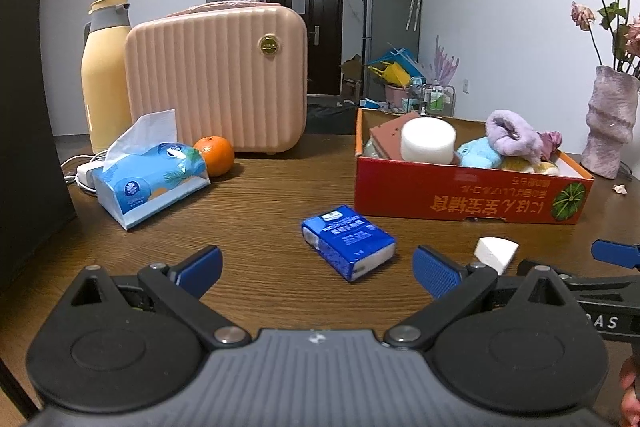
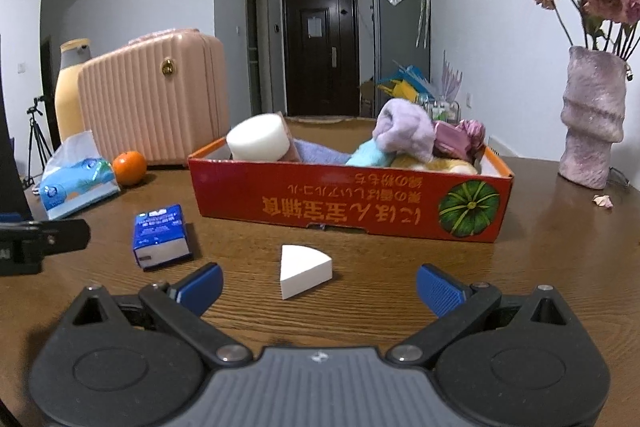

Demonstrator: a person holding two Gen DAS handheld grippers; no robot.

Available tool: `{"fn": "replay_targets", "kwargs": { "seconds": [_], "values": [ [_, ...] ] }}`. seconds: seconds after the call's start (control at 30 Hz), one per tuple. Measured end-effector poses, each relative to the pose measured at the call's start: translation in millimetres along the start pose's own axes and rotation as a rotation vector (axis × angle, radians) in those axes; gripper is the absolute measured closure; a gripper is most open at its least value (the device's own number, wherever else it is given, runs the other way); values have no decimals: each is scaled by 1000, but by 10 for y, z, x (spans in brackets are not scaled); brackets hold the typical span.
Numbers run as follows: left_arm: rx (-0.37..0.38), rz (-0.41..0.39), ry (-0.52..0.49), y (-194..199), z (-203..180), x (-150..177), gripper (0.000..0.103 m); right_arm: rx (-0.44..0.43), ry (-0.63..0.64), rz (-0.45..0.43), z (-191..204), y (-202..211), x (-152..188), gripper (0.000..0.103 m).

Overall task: Organize soft objects
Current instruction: 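Lower the right tool onto the white wedge sponge and close on it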

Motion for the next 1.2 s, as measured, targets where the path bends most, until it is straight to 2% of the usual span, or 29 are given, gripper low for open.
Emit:
{"fn": "replay_targets", "kwargs": {
  "seconds": [0.23,0.47,0.6,0.67,0.97,1.07,1.2],
  "values": [
    [-9,15,8,-140,188,-3,0,18,-19,63,85,-285,0,9],
    [-35,11,-6,-288,385,-29,0,22,-51,121,143,-567,5,22],
    [-37,12,-7,-369,498,-48,0,18,-51,148,189,-695,13,34],
    [-39,13,-6,-401,542,-52,0,17,-50,158,210,-746,16,35],
    [-41,32,4,-467,619,-28,0,26,-31,167,242,-853,5,56],
    [-40,35,0,-465,607,-14,0,26,-36,164,229,-840,3,68],
    [-46,41,4,-477,618,-4,0,18,-49,158,212,-831,-2,71]
  ]
}}
Point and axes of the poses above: each gripper's, at about its wrist camera, not at the fingertips, and y roughly against the way its jaws point, z to its left, x to its underside, the point moved 6 cm from there along -y, roughly the way its jaws point, and after that the axes turned 7 degrees about -z, right-handed, at the moved point
